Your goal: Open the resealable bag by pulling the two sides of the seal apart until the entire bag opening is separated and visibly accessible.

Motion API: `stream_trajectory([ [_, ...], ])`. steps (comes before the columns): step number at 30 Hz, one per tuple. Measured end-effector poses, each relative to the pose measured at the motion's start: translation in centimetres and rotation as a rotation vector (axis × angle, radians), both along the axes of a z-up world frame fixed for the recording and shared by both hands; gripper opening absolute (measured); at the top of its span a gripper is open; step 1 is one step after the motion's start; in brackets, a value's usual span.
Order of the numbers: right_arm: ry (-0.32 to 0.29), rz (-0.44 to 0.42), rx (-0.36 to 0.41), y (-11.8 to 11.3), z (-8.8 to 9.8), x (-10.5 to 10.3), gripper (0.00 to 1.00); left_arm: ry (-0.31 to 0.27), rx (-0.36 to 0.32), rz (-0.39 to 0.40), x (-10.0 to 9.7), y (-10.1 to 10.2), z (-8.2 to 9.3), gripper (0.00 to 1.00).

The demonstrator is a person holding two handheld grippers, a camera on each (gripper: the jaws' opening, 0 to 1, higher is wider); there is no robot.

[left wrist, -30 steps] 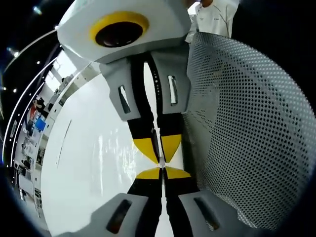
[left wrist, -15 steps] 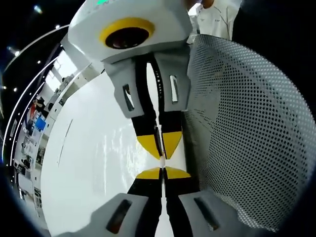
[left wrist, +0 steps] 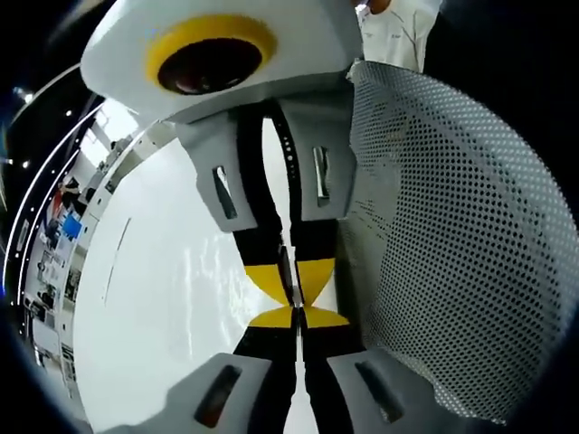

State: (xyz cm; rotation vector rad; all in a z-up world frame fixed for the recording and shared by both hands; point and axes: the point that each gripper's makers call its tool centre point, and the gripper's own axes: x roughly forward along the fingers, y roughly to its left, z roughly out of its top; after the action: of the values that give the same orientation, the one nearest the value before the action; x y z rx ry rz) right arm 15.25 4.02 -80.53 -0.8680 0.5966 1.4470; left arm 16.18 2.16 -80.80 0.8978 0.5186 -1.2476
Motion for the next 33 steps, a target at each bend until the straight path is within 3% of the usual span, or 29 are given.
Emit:
stream_trajectory([
  [14, -0.011, -0.002, 0.014, -0.5, 0.3, -0.3, 0.0, 0.003, -0.006, -0.006, -0.7, -0.1, 0.4, 0.0],
  [33, -0.006, 0.014, -0.017, -1.7, -0.9, -0.5, 0.0, 0.044, -0.037, 0.027, -1.4, 0.1, 0.6, 0.0],
])
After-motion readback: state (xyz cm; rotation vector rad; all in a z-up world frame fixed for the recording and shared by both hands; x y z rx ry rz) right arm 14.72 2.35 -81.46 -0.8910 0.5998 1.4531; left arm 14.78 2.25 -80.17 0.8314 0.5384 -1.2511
